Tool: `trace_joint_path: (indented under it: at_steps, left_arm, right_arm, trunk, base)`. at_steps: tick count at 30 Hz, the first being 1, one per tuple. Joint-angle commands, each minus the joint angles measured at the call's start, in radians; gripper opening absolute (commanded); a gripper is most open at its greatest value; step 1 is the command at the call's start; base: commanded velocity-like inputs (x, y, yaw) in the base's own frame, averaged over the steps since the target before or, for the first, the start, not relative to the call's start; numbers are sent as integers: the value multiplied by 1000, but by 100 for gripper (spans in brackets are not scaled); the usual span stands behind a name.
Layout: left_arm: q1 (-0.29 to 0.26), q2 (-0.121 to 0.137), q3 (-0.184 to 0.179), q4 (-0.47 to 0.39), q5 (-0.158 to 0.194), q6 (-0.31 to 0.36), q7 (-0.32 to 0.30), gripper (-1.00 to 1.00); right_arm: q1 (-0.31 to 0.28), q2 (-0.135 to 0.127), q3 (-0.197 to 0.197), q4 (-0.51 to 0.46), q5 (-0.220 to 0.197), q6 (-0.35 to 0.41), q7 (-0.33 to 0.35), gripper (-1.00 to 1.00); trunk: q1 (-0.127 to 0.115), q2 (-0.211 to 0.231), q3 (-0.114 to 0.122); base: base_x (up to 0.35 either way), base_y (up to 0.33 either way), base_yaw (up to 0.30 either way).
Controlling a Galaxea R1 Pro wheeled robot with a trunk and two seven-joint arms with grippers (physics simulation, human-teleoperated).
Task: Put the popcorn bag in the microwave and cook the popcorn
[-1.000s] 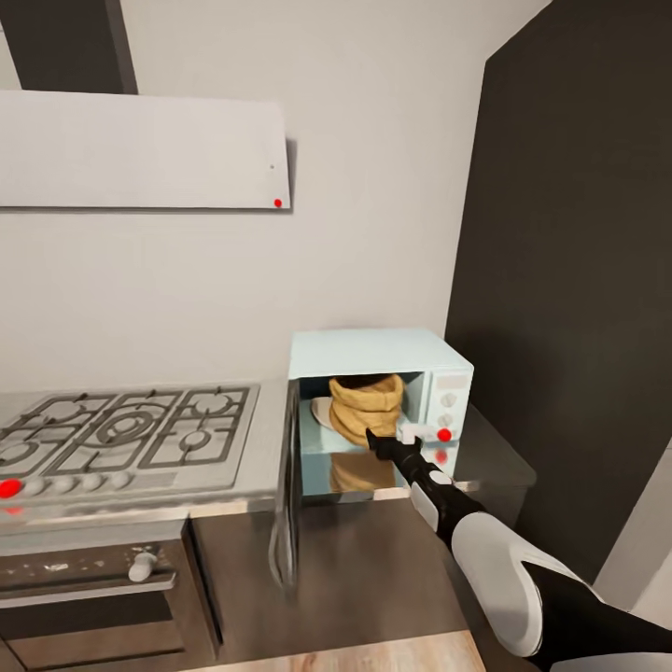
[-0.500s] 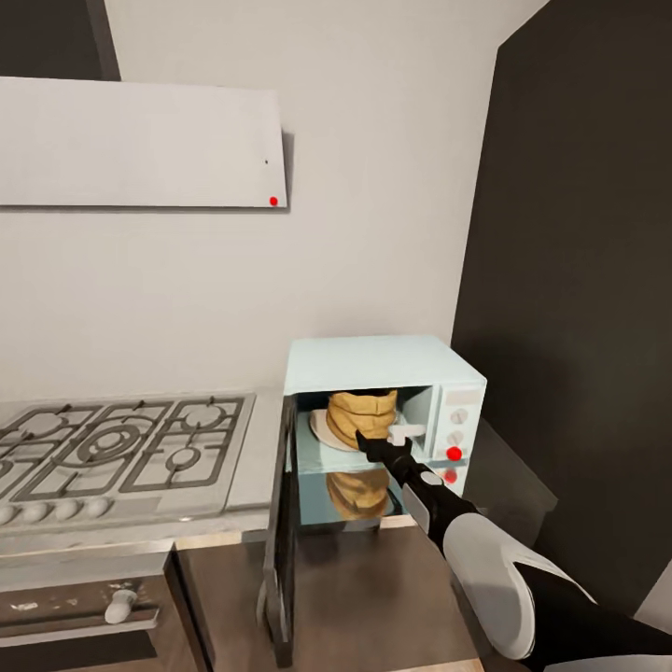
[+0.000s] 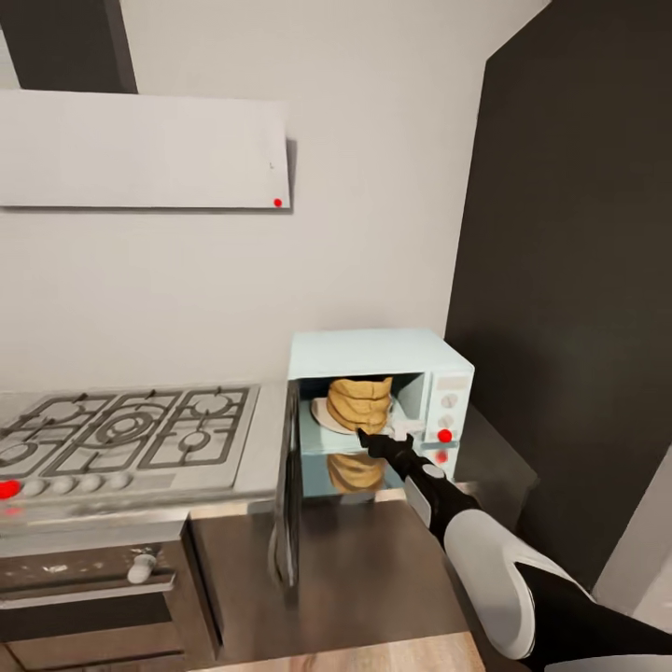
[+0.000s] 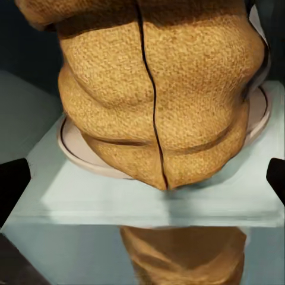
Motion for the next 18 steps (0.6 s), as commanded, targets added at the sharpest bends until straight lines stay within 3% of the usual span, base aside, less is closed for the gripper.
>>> trace_joint_path:
  at_steps: [1,6,12,18]
  left_arm:
    - [0,0,1,-1,3,-2,2,100]
    - [0,0,0,-1,3,-2,2,100]
    - [0,-1,1,-1,3,-2,2,100]
    - [0,-3,2,-1,3,-2,2,100]
  right_arm:
    - [-1,1,-8,-16,8,17,5,100]
    - [0,-8,-8,-35,10,83,4,100]
    - [0,-13,-7,-18,2,98,4,100]
    - [0,-152,-8,-1,-6,242,55,100]
  trunk:
    - [0,-1,-1]
    - [0,-1,-1]
    - [0,-1,-1]
    - [0,-1,-1]
  base:
    - [-330,0,0]
    - [-330,0,0]
    - [-330,0,0]
    - [-329,0,0]
